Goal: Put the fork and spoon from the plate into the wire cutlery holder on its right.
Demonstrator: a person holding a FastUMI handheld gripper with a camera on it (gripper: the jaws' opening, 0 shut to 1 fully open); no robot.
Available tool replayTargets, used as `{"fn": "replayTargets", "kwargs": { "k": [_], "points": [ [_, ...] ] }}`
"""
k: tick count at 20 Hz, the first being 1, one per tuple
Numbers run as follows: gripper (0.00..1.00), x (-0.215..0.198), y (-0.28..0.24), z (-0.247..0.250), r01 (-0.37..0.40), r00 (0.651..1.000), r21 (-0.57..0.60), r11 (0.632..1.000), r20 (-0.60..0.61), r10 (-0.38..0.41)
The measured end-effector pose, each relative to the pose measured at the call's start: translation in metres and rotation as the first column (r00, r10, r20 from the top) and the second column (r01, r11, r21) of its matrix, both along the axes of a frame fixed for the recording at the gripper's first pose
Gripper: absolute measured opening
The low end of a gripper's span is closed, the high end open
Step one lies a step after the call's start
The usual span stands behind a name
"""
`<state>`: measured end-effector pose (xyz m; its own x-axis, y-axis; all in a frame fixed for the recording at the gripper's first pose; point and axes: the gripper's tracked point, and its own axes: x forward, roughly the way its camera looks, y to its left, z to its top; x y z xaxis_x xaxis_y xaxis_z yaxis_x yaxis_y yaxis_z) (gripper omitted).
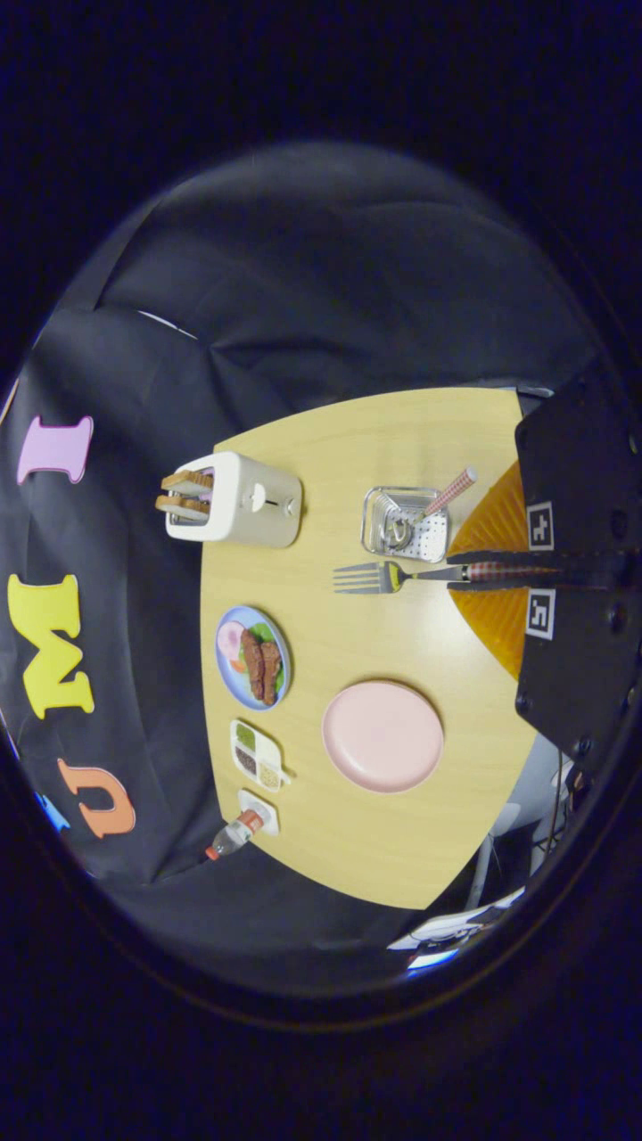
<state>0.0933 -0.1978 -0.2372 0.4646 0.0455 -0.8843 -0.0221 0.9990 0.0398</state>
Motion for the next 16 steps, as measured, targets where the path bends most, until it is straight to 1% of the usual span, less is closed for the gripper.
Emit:
{"fn": "replayTargets", "kwargs": {
  "k": [1,3,5,7,9,12,14,16],
  "points": [
    [0.01,0.001,-0.003,-0.005,-0.001,0.999,0.005,1.0,-0.037,0.001],
    [0.01,0.007,-0.015,-0.018,0.026,0.995,0.004,1.0,-0.096,-0.026],
    [0.01,0.005,-0.025,-0.029,0.062,0.983,0.003,0.998,-0.171,-0.06],
    [0.01,0.007,-0.03,-0.041,0.071,0.969,0.015,0.997,-0.237,-0.065],
    [0.01,0.012,-0.029,-0.056,0.093,0.948,0.056,0.994,-0.31,-0.071],
    [0.01,0.015,-0.034,-0.073,0.138,0.906,0.062,0.988,-0.412,-0.101],
    [0.01,0.022,-0.04,-0.079,0.133,0.892,0.032,0.991,-0.439,-0.106],
    [0.01,0.029,-0.037,-0.078,0.112,0.885,0.027,0.993,-0.458,-0.088]
  ]
}}
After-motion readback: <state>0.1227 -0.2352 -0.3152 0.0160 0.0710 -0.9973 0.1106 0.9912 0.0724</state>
